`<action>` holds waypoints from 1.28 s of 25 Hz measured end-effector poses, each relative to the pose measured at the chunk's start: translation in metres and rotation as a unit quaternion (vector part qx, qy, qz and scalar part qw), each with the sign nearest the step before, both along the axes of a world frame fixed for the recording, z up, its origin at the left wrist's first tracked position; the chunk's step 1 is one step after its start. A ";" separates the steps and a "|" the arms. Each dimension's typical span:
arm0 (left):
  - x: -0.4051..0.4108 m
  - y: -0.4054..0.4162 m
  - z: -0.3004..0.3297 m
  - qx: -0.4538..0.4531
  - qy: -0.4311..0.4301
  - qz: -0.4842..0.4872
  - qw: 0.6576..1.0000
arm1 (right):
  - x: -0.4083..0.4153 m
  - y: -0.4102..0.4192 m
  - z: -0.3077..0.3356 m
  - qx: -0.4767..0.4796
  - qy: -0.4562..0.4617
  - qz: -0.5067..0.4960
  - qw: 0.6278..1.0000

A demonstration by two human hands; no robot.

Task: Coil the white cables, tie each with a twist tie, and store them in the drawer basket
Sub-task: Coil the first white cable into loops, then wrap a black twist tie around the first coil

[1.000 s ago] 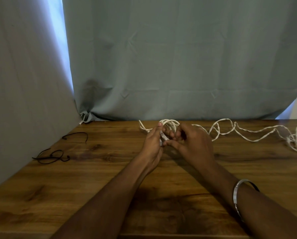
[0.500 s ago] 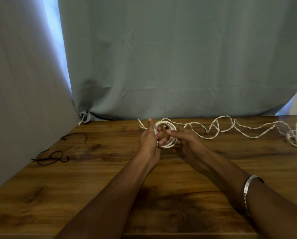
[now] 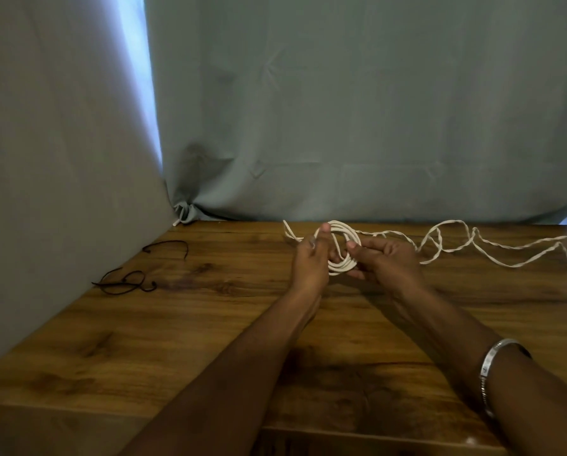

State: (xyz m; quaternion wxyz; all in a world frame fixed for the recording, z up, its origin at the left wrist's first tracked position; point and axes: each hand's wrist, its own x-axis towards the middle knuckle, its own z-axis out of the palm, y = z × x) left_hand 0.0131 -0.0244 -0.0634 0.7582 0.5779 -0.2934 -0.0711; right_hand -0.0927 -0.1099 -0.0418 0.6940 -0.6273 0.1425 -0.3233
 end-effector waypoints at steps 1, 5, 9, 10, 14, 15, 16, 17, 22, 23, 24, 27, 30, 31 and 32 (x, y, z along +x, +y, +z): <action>0.001 0.001 -0.001 0.018 -0.034 0.025 0.999 | 0.001 -0.001 -0.001 -0.006 -0.001 -0.010 1.000; 0.007 0.011 -0.002 0.144 -0.136 0.078 0.977 | 0.000 0.002 0.000 -0.031 0.004 -0.025 0.999; 0.005 0.019 -0.004 0.168 -0.155 0.086 0.970 | -0.005 0.006 0.002 -0.028 0.009 -0.015 0.999; 0.003 0.020 -0.004 0.167 -0.150 0.082 0.971 | -0.005 0.008 0.003 -0.026 0.008 -0.014 1.000; 0.001 0.030 -0.002 0.139 -0.083 0.040 0.986 | -0.009 0.014 0.007 -0.046 0.004 0.008 0.999; 0.002 0.034 0.001 0.137 -0.075 0.035 0.987 | -0.010 0.016 0.008 -0.058 0.004 0.019 0.998; 0.004 0.040 0.005 0.134 -0.075 0.041 0.987 | -0.011 0.019 0.009 -0.074 0.008 0.030 0.997; 0.009 0.051 0.009 0.126 -0.081 0.055 0.987 | -0.011 0.023 0.010 -0.092 0.017 0.044 0.995; 0.040 0.147 0.031 0.066 -0.068 0.142 0.985 | -0.011 0.038 0.003 -0.235 0.101 0.035 0.966; 0.045 0.169 0.034 0.044 -0.052 0.176 0.982 | -0.011 0.041 0.001 -0.267 0.112 0.032 0.957; 0.052 0.189 0.035 0.014 -0.039 0.216 0.976 | -0.011 0.044 -0.001 -0.296 0.121 0.032 0.947; 0.093 0.247 0.031 -0.051 -0.037 0.385 0.921 | 0.001 0.065 -0.003 -0.362 0.127 0.050 0.922; 0.131 0.274 0.023 -0.100 -0.007 0.481 0.871 | 0.031 0.094 0.000 -0.430 0.121 0.075 0.892; 0.134 0.274 0.022 -0.101 0.002 0.490 0.866 | 0.044 0.108 0.003 -0.457 0.126 0.092 0.876; 0.136 0.272 0.020 -0.093 0.001 0.493 0.865 | 0.061 0.124 0.006 -0.485 0.132 0.111 0.857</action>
